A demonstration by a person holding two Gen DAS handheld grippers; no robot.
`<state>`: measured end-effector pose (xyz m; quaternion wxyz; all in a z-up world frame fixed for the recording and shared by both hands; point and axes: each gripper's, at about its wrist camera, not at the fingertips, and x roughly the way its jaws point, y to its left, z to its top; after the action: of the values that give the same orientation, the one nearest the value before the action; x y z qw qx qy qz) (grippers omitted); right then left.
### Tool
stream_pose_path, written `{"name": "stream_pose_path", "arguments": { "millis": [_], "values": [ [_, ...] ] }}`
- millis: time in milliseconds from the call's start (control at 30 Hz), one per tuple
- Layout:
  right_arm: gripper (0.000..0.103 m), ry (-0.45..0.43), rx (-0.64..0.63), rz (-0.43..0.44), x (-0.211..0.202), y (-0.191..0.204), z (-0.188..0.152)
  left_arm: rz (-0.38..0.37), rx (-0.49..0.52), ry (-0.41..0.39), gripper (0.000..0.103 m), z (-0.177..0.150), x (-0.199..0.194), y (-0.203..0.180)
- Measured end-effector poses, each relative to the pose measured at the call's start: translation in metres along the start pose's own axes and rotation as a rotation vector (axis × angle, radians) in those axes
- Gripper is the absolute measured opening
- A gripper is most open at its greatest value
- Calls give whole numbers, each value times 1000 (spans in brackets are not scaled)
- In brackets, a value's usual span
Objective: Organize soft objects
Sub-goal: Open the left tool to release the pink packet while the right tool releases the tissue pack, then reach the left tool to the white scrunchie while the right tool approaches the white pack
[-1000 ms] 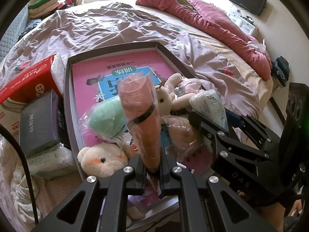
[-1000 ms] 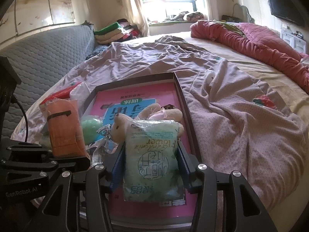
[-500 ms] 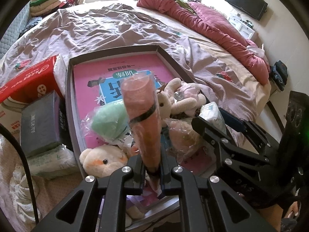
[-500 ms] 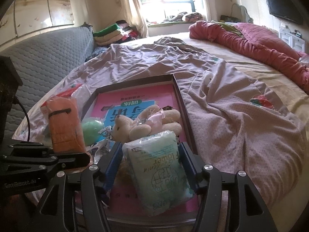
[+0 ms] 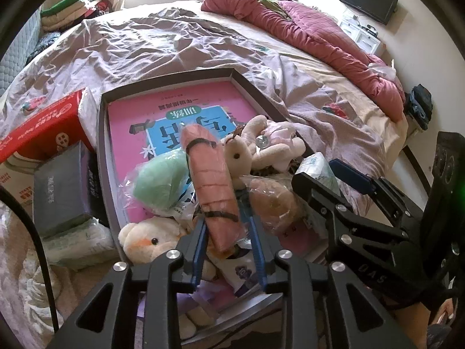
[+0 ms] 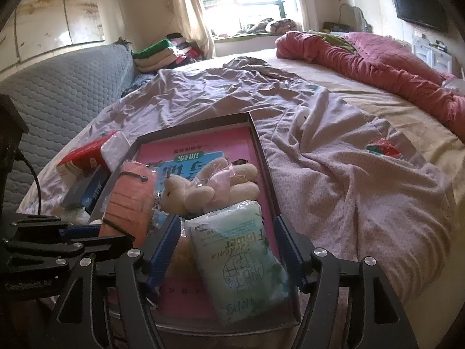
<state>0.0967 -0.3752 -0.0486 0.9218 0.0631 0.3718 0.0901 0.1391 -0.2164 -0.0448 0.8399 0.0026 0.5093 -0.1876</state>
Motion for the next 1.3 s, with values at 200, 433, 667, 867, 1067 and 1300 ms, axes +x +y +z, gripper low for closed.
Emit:
{"name": "stream_pose_path", "arguments": {
  "millis": [200, 433, 667, 867, 1067, 1300],
  "values": [
    [72, -7, -10, -11, -3, 4, 2, 10, 9, -14, 40, 0, -7, -1],
    [72, -16, -13, -29, -8, 6, 5, 36, 13, -31, 49, -1, -17, 2],
    [73, -49, -17, -40, -23, 12, 9, 41, 1, -48, 51, -2, -27, 9],
    [74, -116, -76, 41, -52, 49, 23, 64, -12, -85, 52, -15, -58, 28],
    [74, -124, -207, 129, -62, 117, 33, 140, -79, -117, 54, -29, -98, 82],
    [74, -40, -387, 203, -40, 193, 19, 214, -178, -81, 55, -59, -118, 154]
  ]
}}
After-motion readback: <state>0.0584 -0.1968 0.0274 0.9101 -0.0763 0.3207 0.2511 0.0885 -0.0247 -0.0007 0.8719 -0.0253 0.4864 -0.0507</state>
